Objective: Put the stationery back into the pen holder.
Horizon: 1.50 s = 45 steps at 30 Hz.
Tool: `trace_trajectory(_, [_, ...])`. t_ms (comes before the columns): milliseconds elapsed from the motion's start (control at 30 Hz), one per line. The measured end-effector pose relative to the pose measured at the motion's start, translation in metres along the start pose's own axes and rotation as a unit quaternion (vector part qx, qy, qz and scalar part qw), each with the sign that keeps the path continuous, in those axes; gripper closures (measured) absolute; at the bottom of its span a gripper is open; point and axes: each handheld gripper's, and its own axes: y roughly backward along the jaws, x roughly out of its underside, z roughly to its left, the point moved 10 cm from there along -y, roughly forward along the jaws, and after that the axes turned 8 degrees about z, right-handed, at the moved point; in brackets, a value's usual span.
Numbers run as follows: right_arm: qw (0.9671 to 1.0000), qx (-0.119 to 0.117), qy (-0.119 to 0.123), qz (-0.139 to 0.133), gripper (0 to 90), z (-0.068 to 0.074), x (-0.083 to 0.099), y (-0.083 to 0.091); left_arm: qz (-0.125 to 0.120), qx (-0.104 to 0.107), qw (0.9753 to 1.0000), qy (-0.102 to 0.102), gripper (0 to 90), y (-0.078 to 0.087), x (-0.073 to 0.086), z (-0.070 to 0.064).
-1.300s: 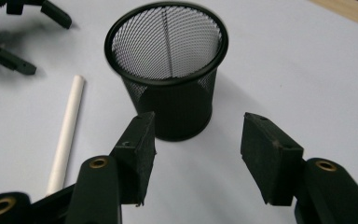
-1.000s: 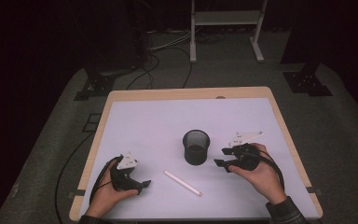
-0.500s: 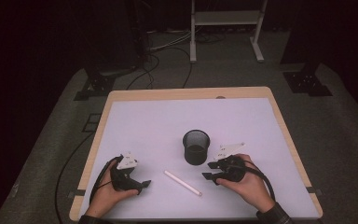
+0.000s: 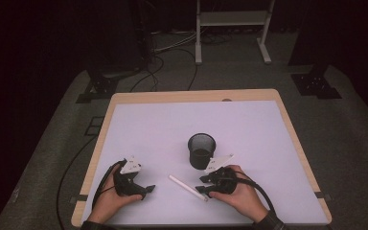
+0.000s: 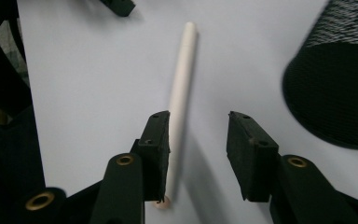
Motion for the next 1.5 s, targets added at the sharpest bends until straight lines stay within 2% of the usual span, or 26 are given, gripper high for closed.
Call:
trace_trajectory(133, [0.9998, -0.006, 0.009, 0.014, 60.9, 0.009, 0.0, -0.012, 0.0, 0.0, 1.0, -0.001, 0.0, 0.0, 0.0, 0.0])
trace_trajectory(267, [0.9998, -0.006, 0.01, 0.019, 63.5, 0.012, 0.001, -0.018, 0.0, 0.0, 1.0, 0.0, 0.0, 0.0, 0.0, 0.0])
trace_trajectory(400, [0.9993, 0.004, 0.018, 0.032, 68.4, 0.014, 0.003, -0.026, 0.0, 0.001, 1.0, 0.001, 0.0, 0.0, 0.0, 0.0])
trace_trajectory(567, [0.9988, 0.015, 0.026, 0.038, 76.1, 0.012, 0.004, -0.027, 0.0, 0.001, 1.0, 0.003, 0.0, 0.0, 0.0, -0.001])
trace_trajectory(767, [0.9986, 0.018, 0.026, 0.042, 78.0, 0.011, 0.006, -0.026, 0.0, 0.001, 1.0, 0.002, 0.0, 0.0, 0.0, 0.0])
trace_trajectory(967, [0.9988, 0.022, 0.02, 0.039, 78.1, 0.008, 0.009, -0.018, 0.0, 0.0, 1.0, -0.001, 0.0, 0.0, 0.0, 0.0])
trace_trajectory(1000, [0.9988, 0.025, 0.016, 0.038, 78.0, 0.005, 0.013, -0.011, 0.0, 0.0, 1.0, -0.001, 0.0, 0.0, 0.0, 0.0])
trace_trajectory(1233, [0.9988, 0.034, 0.002, 0.034, 78.0, -0.005, 0.031, 0.007, 0.0, 0.0, 1.0, -0.001, 0.0, 0.0, 0.0, 0.0])
trace_trajectory(1300, [0.9986, 0.038, -0.005, 0.036, 78.1, -0.011, 0.044, 0.015, 0.0, 0.0, 1.0, -0.001, 0.0, 0.0, 0.0, 0.0])
trace_trajectory(1500, [0.9982, 0.042, -0.017, 0.039, 78.0, -0.017, 0.057, 0.026, 0.0, 0.0, 1.0, 0.0, 0.0, 0.0, 0.0, 0.0])
